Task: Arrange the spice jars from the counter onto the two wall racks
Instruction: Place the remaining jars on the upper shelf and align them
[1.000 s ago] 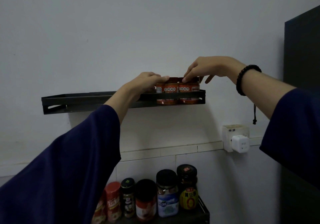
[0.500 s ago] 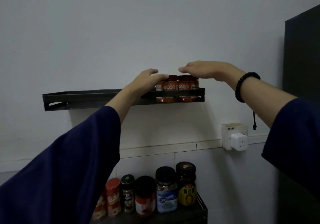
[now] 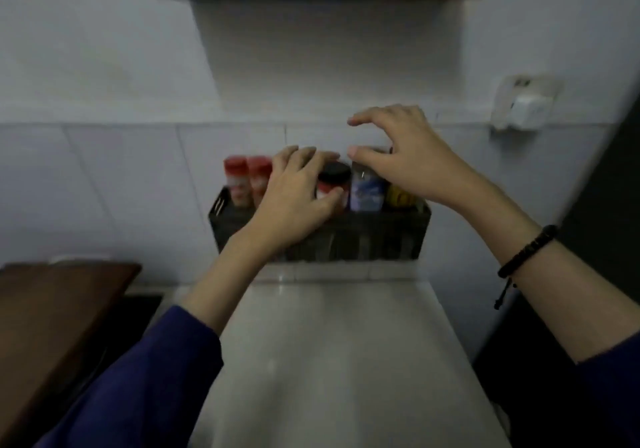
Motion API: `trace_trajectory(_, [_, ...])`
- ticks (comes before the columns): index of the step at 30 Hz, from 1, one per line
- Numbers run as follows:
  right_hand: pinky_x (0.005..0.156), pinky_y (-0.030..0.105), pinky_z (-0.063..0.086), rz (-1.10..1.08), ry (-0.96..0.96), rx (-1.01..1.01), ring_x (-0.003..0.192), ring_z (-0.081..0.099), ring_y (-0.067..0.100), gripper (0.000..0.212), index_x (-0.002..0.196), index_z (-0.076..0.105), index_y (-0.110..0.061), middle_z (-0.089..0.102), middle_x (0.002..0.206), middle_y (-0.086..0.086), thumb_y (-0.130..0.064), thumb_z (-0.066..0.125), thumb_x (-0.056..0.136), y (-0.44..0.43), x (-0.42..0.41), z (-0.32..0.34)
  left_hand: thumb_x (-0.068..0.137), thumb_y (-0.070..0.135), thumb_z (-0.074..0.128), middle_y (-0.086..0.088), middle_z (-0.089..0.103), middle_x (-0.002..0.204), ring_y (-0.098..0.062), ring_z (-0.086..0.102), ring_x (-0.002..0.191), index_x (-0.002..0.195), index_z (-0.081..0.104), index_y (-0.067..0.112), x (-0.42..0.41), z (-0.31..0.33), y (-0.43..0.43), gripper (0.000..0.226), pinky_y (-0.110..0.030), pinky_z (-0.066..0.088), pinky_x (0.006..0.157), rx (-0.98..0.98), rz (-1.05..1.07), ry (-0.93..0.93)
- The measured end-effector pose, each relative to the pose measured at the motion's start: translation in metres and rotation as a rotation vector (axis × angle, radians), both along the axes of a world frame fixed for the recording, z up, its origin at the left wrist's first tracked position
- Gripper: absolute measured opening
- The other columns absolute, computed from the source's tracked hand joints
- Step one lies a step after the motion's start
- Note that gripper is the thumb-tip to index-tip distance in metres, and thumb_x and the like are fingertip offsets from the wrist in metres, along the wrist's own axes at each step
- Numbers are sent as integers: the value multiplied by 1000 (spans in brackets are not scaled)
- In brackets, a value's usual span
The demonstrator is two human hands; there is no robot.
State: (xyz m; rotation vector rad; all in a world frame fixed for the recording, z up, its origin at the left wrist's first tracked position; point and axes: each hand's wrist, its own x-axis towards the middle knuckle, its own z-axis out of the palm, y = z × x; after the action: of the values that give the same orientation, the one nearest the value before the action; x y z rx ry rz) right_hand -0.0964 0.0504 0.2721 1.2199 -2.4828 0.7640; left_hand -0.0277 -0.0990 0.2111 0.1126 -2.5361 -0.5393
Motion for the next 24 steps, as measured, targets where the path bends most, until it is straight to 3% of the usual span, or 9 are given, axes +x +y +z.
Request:
trace_trajectory(4, [105, 44, 34, 46, -207, 232, 129, 35, 25, 60, 138, 38, -26, 45, 139, 7, -41, 60, 85, -10, 46, -91, 85, 42, 53, -12, 41, 146, -32, 25, 137, 138, 44, 19, 54, -90, 2, 58, -34, 17, 112, 30, 30, -364])
trace_trajectory(7, [103, 44, 40, 74, -449, 470, 131, 39, 24, 75, 143, 27, -25, 40, 146, 7, -47, 63, 81, -13, 74, -152, 88, 39, 55, -14, 40, 146, -34, 24, 139, 141, 41, 21, 83, -146, 4, 57, -39, 20, 115, 12, 40, -576])
trace_trajectory(11, [101, 40, 40, 238, -600, 812, 130, 40, 24, 80, 145, 21, -23, 39, 146, 8, -46, 63, 82, -9, 107, -214, 90, 37, 52, -16, 31, 151, -34, 17, 142, 146, 32, 19, 121, -196, 8, 62, -43, 20, 116, -23, 25, -883])
trace_trajectory(16, [108, 43, 34, 403, -648, 1078, 135, 29, 28, 105, 149, 4, -30, 27, 149, 9, -46, 73, 73, -1, 147, -272, 93, 30, 46, -16, 28, 152, -35, 15, 142, 148, 25, 17, 155, -215, 13, 60, -41, 23, 114, 5, 45, -1020])
trace_trajectory(18, [103, 43, 36, 423, -590, 1110, 133, 30, 30, 105, 148, 4, -31, 23, 148, 10, -43, 75, 72, 1, 167, -294, 93, 25, 46, -16, 34, 147, -35, 21, 138, 145, 29, 15, 163, -211, 15, 57, -39, 28, 109, 46, 53, -1031])
trace_trajectory(21, [87, 39, 43, 383, -506, 981, 117, 47, 30, 79, 139, 26, -24, 40, 132, 10, -39, 70, 75, 1, 173, -314, 92, 26, 49, -15, 46, 132, -33, 44, 122, 132, 41, 12, 174, -201, 19, 43, -38, 40, 96, 110, 37, -1065])
trace_trajectory(24, [71, 36, 48, 249, -760, 767, 92, 59, 24, 60, 115, 39, -22, 56, 110, 7, -41, 73, 69, -3, 151, -313, 88, 42, 55, -9, 51, 128, -30, 54, 114, 128, 43, 16, 186, -188, 32, 49, -34, 43, 87, 73, -61, -1171])
